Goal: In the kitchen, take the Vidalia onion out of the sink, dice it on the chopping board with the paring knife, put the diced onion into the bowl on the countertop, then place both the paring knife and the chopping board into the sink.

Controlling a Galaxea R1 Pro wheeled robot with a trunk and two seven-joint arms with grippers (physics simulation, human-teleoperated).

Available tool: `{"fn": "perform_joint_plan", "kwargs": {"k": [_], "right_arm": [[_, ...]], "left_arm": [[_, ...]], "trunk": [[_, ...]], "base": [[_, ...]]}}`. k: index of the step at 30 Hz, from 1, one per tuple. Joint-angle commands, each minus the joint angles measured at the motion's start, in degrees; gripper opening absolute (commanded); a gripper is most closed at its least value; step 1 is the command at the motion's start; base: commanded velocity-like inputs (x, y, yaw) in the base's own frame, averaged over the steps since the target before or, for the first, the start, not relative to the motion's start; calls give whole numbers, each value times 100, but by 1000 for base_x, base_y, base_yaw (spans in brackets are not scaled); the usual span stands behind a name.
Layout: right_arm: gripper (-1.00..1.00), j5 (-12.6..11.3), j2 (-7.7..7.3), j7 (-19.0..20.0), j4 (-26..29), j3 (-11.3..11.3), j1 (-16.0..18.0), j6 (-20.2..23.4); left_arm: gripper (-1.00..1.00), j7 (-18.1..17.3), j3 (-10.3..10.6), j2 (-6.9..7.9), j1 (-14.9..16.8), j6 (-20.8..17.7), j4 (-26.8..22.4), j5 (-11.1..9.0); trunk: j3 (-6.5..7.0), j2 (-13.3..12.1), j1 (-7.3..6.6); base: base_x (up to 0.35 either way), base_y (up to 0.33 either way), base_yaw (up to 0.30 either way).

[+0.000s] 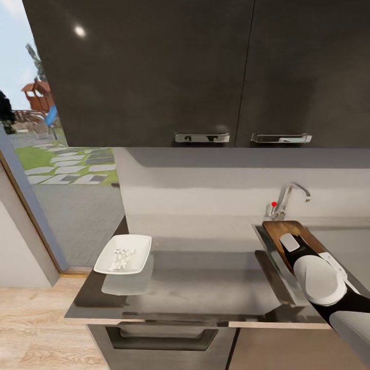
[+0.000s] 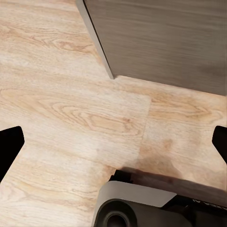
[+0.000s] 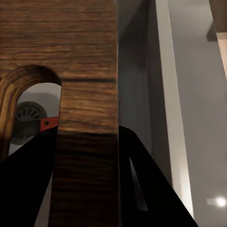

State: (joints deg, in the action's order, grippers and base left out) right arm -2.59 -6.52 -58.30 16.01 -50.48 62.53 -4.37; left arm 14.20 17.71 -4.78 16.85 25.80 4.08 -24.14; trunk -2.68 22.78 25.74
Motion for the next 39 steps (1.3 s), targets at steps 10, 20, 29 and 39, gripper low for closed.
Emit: {"fn": "perform_joint_plan", "kwargs": {"k": [10,20,29,39], "right_arm": [[-100,-22,10,44,-13,1,-32,-46],[-100,-13,37,19,-44,-41,-122,-73],[-100,-6,337,-49,-106,-75,-301,-51],[-100,198,514,-75,-24,-78,-312,-46]], "left_arm": [[100,18,48,-5,11,30,23,-29],[100,-5,48,-15,-8,30,27,-47],[100,-5,48,-22,-34,30,27,-47],[100,-5,48,-23,-50,30,24,-47]], "trunk": [[-13,14,4],[-13,14,4],[-13,14,4],[-13,14,4]], "base": [[2,0,0],[0,0,0],[0,0,0],[0,-9,0]]}}
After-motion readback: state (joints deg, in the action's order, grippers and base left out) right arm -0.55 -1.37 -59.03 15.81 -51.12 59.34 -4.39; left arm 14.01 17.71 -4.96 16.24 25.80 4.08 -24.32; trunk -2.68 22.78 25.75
